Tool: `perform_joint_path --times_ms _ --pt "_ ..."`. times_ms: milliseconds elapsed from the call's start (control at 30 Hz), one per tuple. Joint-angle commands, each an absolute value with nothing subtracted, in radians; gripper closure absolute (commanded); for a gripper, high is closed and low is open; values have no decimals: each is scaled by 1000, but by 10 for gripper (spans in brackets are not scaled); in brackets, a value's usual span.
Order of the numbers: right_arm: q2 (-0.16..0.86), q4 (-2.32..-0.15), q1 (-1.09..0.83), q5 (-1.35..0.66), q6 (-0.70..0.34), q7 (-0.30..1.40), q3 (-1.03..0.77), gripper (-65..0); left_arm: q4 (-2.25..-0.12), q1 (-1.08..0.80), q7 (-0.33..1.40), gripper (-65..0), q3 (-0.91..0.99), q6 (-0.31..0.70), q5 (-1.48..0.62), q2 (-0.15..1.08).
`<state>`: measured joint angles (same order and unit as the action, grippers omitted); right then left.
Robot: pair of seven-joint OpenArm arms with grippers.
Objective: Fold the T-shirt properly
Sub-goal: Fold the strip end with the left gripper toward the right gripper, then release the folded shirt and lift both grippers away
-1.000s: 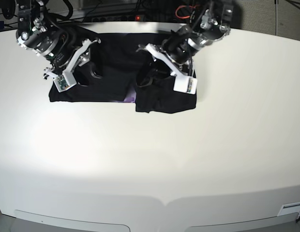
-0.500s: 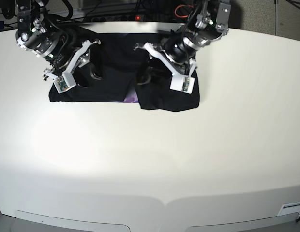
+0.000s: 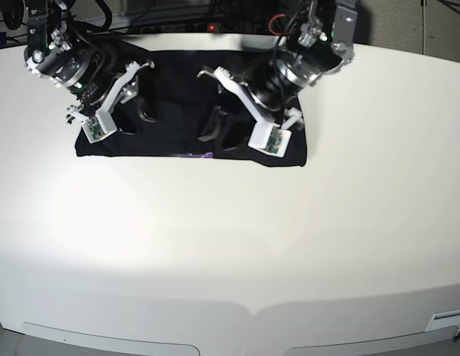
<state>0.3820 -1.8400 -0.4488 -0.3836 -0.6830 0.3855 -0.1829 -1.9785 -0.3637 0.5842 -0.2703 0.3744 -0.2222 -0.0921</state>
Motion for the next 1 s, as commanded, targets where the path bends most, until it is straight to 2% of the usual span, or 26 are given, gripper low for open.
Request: perform_joint_path --times_ms 0,133,267,467,533,800,967 --pt "393 -1857 -443 -396 -689 359 -189 -284 -2011 -371 565 -237 -274 382 -216 -84" --pt "393 -1857 -444 -396 -689 360 -189 -284 -1989 -417 543 -138 -274 381 -168 -43" --pt "393 -1857 -444 -397 -689 361 -189 -284 -1914 -465 392 -78 -274 365 -98 -12" --pt "393 -1857 -452 -396 -689 387 -189 -284 -1744 -440 282 -77 -273 96 47 -10" --pt "393 -1857 -453 -396 -689 392 -190 -284 -1695 -419 283 -77 -259 36 70 -10" --pt "393 -1859 -453 -408 -690 450 -221 -284 -1562 -400 284 -77 -83 14 79 -10" --pt "393 -1859 -451 -579 -690 508 -311 -285 -1562 -402 298 -77 57 15 78 3"
